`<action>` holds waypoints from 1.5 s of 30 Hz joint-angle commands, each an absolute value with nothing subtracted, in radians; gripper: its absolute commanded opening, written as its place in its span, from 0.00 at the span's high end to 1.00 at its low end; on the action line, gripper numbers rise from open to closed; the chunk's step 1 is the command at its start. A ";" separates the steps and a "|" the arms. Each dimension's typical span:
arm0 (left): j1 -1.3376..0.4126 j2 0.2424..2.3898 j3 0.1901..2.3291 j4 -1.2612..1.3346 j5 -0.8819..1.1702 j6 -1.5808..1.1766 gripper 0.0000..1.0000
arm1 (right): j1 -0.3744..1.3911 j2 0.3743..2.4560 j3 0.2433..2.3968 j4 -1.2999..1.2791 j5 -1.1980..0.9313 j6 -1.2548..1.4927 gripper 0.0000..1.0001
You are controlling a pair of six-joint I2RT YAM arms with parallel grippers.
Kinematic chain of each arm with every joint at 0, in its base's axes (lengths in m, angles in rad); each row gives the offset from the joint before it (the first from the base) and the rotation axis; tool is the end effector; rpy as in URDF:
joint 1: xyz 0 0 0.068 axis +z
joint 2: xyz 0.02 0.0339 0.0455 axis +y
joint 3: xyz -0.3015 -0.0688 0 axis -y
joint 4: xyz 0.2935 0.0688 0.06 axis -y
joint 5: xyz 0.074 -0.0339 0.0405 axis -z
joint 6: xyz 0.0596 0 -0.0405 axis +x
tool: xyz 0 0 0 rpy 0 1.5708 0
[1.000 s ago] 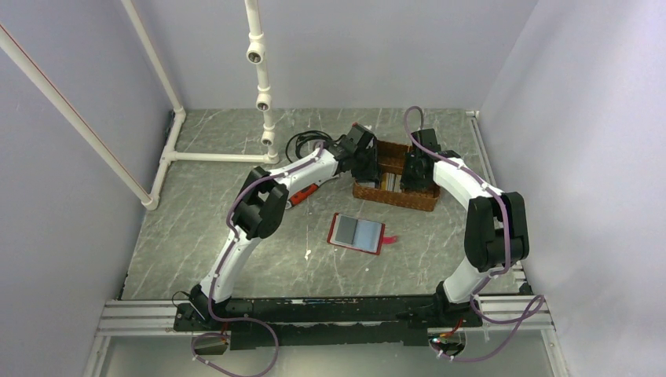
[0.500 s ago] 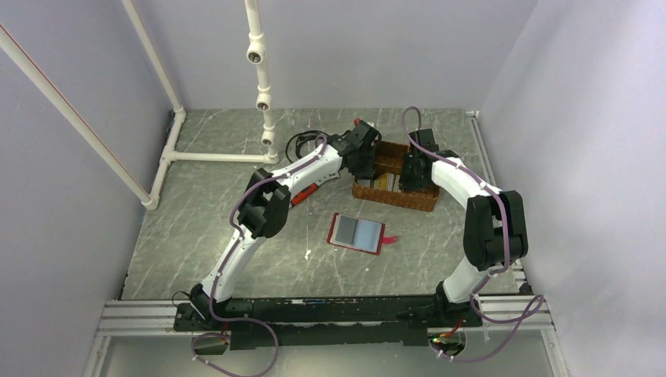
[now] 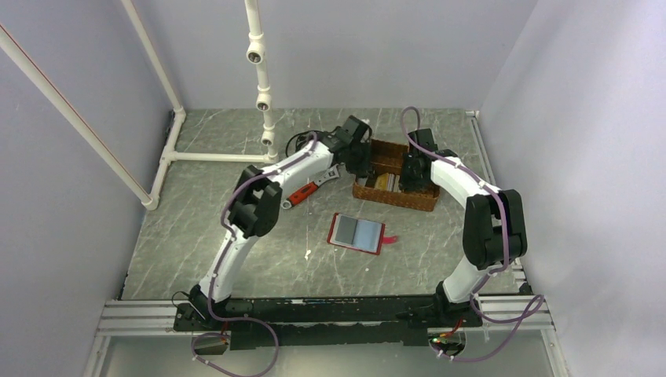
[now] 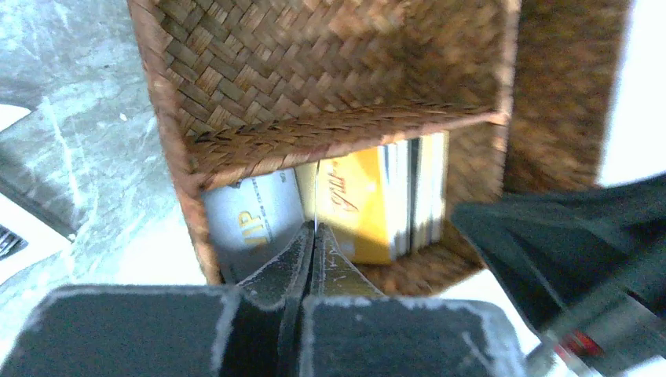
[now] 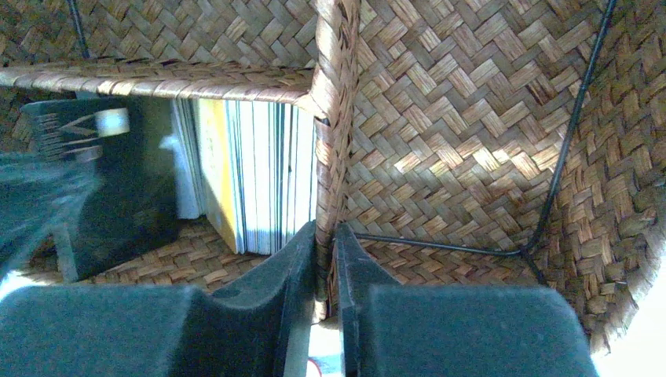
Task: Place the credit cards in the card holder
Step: Pick up the credit card from the storage box.
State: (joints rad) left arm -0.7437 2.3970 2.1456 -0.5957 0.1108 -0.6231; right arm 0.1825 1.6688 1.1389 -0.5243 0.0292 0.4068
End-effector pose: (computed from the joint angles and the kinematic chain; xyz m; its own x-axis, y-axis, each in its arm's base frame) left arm 0.4586 -0.4308 0.2031 -0.8720 0.0141 -0.4894 0.2683 0.8498 -0.4537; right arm 0.3927 0.0707 0.2008 -0.8515 0.2450 -0.4637 0.1847 0.9676 0.1721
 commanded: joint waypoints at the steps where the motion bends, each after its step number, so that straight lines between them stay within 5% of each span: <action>1: -0.644 2.154 2.026 -0.367 0.389 -0.711 1.00 | 0.180 1.679 1.215 -0.555 0.101 0.373 0.81; 7: -0.526 1.968 1.702 0.038 0.840 -0.844 1.00 | 0.212 1.545 1.298 -0.618 0.114 0.331 0.47; 11: -0.476 1.859 1.490 0.305 0.996 -0.955 1.00 | 0.222 1.374 1.163 -0.450 -0.341 0.315 0.28; 15: -0.462 1.797 1.332 0.548 1.023 -1.106 1.00 | 0.222 1.291 0.962 -0.077 -0.767 0.587 0.26; 19: -0.460 1.776 1.240 0.712 1.013 -1.229 1.00 | 0.224 1.273 0.826 0.287 -0.903 0.851 0.27; 23: -0.460 1.769 1.197 0.796 0.996 -1.290 1.00 | 0.228 1.296 0.793 0.352 -0.907 0.926 0.36; 27: -0.460 1.785 1.165 0.867 0.974 -1.342 1.00 | 0.233 1.308 0.720 0.514 -0.921 1.060 0.69; 31: -0.461 1.805 1.134 0.952 0.959 -1.401 1.00 | 0.235 1.302 0.667 0.629 -0.902 1.128 0.89; 42: -0.468 1.769 1.065 0.956 0.922 -1.373 1.00 | 0.248 1.343 0.620 0.824 -0.888 1.232 0.82; 44: -0.472 1.769 1.060 0.960 0.919 -1.372 1.00 | 0.250 1.349 0.619 0.833 -0.879 1.239 0.86; 45: -0.474 1.767 1.058 0.954 0.919 -1.369 1.00 | 0.249 1.349 0.623 0.818 -0.878 1.229 0.97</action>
